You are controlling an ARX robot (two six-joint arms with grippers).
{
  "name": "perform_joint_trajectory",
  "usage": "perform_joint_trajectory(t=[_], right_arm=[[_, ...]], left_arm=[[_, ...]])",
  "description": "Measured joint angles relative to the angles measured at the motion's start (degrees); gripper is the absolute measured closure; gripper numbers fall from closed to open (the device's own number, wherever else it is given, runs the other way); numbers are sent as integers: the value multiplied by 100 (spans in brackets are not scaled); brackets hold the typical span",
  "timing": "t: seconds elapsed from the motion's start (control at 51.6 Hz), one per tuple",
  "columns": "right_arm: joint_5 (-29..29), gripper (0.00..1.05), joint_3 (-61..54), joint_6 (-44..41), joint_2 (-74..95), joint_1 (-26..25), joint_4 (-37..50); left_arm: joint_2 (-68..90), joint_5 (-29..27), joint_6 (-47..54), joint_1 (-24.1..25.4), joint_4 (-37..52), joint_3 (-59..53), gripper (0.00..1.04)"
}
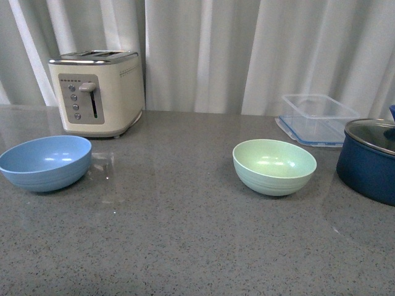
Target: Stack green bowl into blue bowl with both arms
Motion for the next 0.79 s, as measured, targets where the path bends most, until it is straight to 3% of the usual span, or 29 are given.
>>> perform_joint_trajectory(t=[0.659,0.698,0.736,0.795], right_arm=[[0,10,0,0,0,0,0],[0,10,0,0,0,0,0],[0,10,0,0,0,0,0],[4,10,0,0,0,0,0]], left_arm=[[0,0,-2,0,-2,0,7],[87,-501,48,-162,-81,11,7],[350,-1600,66,-393,-227,68,7],[560,-2048,66,-433,-223,116,7]])
